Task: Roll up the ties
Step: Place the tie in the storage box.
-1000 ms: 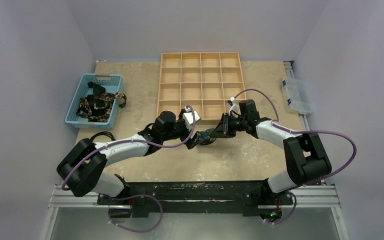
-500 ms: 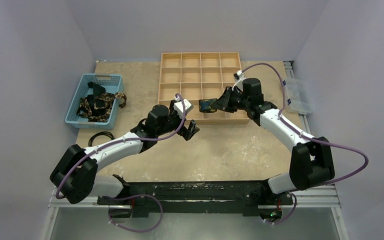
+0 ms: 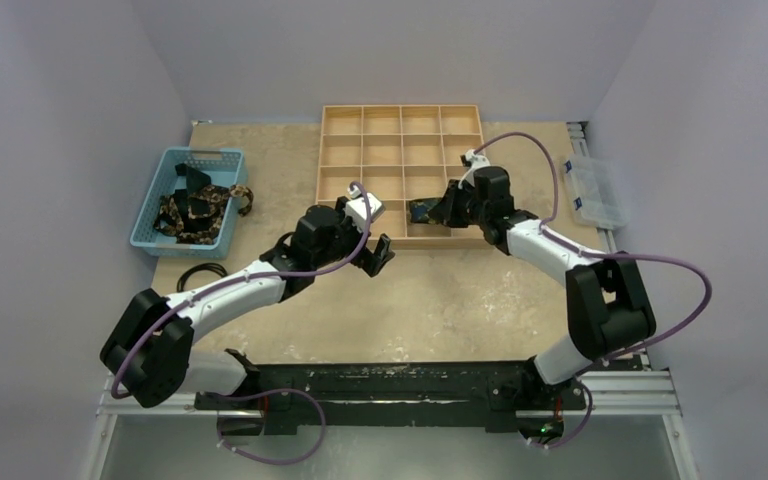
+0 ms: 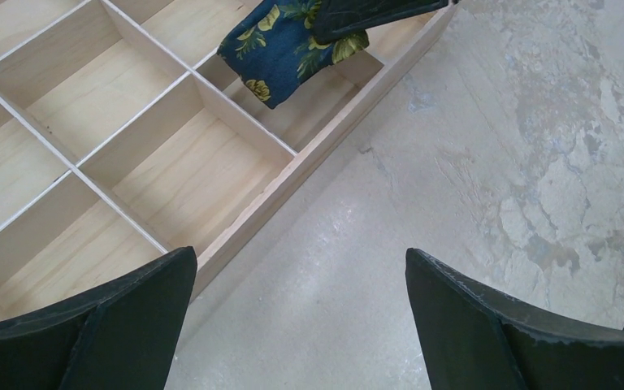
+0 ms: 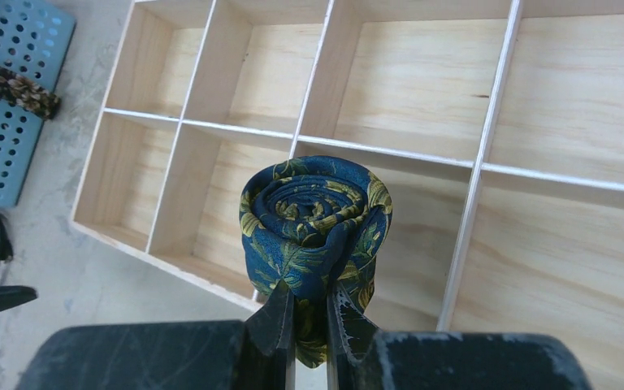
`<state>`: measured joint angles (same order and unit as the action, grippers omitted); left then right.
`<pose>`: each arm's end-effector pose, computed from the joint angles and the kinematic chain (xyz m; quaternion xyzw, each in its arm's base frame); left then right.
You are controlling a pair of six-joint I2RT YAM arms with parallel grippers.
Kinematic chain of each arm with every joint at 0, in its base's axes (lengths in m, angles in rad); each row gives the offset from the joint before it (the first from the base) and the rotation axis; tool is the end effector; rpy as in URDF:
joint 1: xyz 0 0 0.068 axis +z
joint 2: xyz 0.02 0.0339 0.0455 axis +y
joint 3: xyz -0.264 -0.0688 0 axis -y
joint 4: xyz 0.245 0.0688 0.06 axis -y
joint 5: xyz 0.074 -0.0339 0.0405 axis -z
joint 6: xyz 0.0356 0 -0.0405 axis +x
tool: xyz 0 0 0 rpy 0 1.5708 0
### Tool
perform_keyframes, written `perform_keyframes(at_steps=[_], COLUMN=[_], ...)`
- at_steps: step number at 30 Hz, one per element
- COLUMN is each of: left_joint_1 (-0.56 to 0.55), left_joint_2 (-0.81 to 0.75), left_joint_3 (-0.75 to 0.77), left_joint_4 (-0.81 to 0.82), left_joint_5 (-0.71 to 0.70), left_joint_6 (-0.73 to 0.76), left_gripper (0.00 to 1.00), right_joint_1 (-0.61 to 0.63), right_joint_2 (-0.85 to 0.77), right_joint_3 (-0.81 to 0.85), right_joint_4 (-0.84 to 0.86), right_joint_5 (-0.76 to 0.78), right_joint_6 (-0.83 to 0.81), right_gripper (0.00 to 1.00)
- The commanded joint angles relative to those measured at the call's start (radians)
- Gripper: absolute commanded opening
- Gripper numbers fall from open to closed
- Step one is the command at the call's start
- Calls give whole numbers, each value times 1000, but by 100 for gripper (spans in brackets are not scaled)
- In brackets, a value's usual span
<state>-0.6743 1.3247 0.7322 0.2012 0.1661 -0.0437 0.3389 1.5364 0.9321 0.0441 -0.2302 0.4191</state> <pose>0.2254 -0.1877 0.2409 0.3007 0.7731 -0.2593 0.4947 0.3167 0.1203 0.2298 -0.0207 0.8708 0.2713 0.4096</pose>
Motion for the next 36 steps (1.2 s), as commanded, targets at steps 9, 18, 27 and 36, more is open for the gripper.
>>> perform_keyframes(at_steps=[9, 18, 27, 36], left_joint_1=[7, 8, 88, 88], left_joint_2=[7, 38, 271, 476], left_joint_3=[44, 53, 309, 576], left_joint_4=[-6, -11, -52, -185], left_joint_5=[4, -1, 133, 211], left_joint_6=[-13, 15, -84, -190], left_gripper=[100, 100, 63, 28], right_joint_1=[5, 4, 5, 5], right_joint_2=[154, 196, 194, 183], right_joint_3=[11, 77, 76, 45], right_joint_4=[198, -6, -98, -100], right_joint_5=[-72, -45, -19, -7], right_joint_6=[-234, -323, -335, -321], right_gripper=[0, 3, 9, 15])
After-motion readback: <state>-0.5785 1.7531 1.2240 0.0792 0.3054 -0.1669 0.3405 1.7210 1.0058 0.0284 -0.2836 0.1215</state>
